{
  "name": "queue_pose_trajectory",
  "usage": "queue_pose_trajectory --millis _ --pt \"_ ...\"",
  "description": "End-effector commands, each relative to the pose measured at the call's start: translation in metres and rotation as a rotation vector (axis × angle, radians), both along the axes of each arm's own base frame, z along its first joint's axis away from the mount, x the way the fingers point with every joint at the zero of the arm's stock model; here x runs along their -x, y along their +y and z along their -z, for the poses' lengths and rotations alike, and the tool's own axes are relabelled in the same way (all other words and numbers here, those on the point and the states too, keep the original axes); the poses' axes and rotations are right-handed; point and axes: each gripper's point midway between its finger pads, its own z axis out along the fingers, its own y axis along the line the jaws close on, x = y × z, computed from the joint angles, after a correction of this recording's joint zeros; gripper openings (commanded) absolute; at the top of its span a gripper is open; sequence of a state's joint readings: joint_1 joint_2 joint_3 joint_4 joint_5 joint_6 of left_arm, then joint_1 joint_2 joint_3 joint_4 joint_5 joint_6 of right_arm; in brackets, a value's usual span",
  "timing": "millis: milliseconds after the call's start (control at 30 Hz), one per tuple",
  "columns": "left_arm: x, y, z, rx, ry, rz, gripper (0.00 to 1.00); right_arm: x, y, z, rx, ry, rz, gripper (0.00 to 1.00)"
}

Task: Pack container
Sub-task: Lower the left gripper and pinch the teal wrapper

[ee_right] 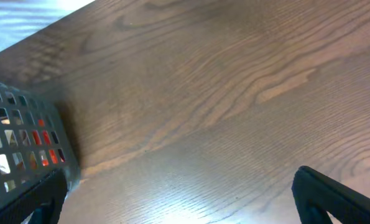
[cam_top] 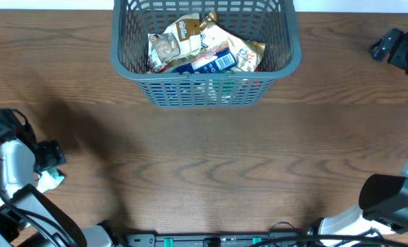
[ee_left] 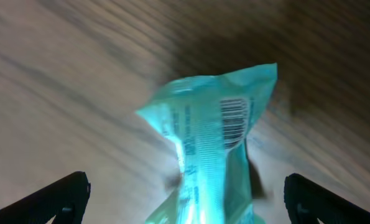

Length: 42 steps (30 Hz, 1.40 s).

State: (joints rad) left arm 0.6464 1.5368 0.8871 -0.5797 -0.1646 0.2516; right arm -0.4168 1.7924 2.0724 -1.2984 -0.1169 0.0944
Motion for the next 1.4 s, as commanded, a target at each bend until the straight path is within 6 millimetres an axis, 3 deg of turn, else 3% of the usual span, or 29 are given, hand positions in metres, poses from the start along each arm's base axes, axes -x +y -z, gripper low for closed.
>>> queue_pose_trajectory --millis 0,233,533,800,867,1133,1200,1367 --pt "-0.001 -0.004 0.011 0.016 -0.018 0.009 0.99 0.001 0.002 0.000 0.000 0.000 -0.015 0.99" --pt "-0.007 0.001 0.030 -0.017 -0.062 0.013 0.99 0.001 0.001 0.000 0.000 0.000 -0.015 0.99" --pt "-0.011 -0.028 0.066 0.158 -0.056 0.091 1.00 0.001 0.002 0.000 0.000 0.002 -0.015 0.99" --pt "-0.012 -0.029 0.067 0.167 -0.062 0.076 0.60 0.001 0.001 0.000 0.001 0.000 -0.014 0.99" --pt "-0.011 -0.030 0.068 0.173 -0.060 0.060 0.55 0.001 0.001 0.000 0.002 -0.001 -0.014 0.99" --pt "-0.010 -0.030 0.068 0.173 -0.061 0.055 0.12 0.001 0.001 0.000 0.001 0.001 -0.015 0.99" --pt "-0.011 -0.030 0.067 0.172 -0.066 0.049 0.06 0.001 0.001 0.000 0.001 0.001 -0.015 0.99" --pt "-0.025 -0.034 0.046 0.168 -0.105 0.079 0.06 0.001 0.001 0.000 0.001 0.001 -0.015 0.99"
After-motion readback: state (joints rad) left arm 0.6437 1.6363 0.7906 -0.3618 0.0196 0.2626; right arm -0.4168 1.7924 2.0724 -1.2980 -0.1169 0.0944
